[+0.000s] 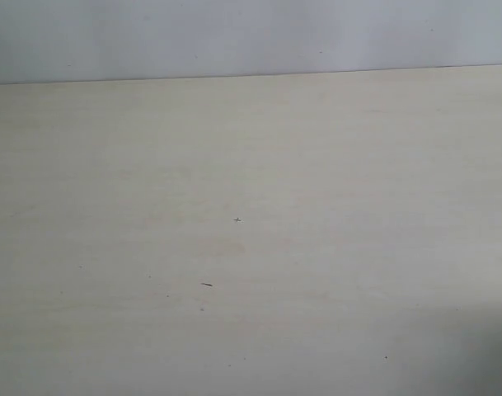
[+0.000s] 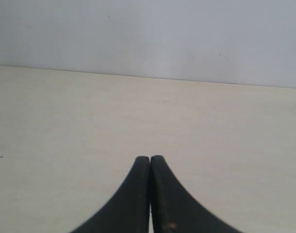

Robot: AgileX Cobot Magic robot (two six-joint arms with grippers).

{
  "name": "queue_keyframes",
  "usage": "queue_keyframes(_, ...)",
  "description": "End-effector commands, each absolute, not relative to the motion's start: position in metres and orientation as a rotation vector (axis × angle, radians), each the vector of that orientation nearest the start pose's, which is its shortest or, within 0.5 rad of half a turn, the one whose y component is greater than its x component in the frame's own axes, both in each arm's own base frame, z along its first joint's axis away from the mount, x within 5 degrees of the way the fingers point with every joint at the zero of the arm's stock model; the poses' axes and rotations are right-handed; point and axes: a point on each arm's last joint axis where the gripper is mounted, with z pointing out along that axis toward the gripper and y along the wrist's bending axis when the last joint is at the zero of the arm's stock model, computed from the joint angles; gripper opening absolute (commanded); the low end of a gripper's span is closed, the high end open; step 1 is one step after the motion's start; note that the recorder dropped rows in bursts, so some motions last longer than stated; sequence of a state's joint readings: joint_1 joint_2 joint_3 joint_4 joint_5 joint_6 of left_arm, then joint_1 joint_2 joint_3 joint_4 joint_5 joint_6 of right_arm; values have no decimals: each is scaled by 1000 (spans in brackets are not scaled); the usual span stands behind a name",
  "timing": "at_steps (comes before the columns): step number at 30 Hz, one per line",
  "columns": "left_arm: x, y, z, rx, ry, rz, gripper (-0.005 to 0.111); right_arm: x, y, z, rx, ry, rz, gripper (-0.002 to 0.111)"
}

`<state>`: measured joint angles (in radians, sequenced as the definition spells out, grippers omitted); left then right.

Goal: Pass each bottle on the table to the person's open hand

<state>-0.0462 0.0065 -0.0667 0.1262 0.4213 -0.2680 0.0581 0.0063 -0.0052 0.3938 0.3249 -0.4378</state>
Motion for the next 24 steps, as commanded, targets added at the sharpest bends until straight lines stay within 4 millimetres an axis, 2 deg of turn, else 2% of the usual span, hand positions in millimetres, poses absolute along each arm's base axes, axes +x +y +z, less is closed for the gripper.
queue_keyframes(1, 51, 2, 192, -134, 1846, -94, 0, 53, 14, 186, -200, 1770, 89, 0)
queue_keyframes(12, 53, 2, 179, -137, 1856, -101, 0, 53, 14, 186, -200, 1770, 89, 0)
queue_keyframes(24, 53, 1, 181, -131, 1839, -102, 0, 53, 14, 186, -199, 1770, 91, 0)
